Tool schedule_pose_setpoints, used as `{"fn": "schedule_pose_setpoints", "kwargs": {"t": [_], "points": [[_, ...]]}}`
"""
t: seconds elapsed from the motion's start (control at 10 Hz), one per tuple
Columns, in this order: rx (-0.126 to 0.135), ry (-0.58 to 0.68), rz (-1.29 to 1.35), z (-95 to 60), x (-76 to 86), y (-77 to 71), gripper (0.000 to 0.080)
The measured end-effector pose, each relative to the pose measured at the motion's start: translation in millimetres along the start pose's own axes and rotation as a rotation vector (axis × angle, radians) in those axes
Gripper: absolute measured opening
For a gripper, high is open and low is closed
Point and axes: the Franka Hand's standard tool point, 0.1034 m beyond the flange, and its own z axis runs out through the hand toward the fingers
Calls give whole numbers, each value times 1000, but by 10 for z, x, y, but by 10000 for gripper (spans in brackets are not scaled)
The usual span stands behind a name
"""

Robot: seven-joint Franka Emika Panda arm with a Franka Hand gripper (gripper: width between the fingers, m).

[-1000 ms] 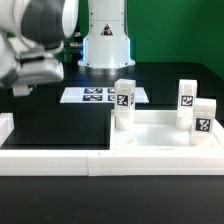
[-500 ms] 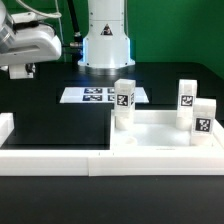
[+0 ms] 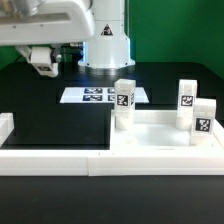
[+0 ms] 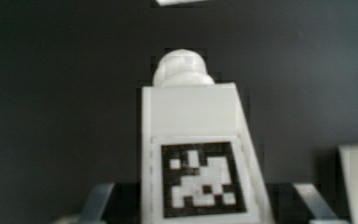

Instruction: Assemble square table

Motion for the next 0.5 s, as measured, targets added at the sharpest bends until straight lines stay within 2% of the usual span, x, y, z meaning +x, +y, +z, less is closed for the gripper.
{"fn": "schedule_pose_setpoints", "kwargs": {"t": [0.1, 0.2, 0.3, 0.5], "points": [[-50, 75, -14, -193, 188, -157, 291], [-46, 215, -46, -231, 311, -212, 291], [-44, 269, -39, -171, 239, -173, 291], [-60, 391, -39, -182, 287, -140, 291]]}}
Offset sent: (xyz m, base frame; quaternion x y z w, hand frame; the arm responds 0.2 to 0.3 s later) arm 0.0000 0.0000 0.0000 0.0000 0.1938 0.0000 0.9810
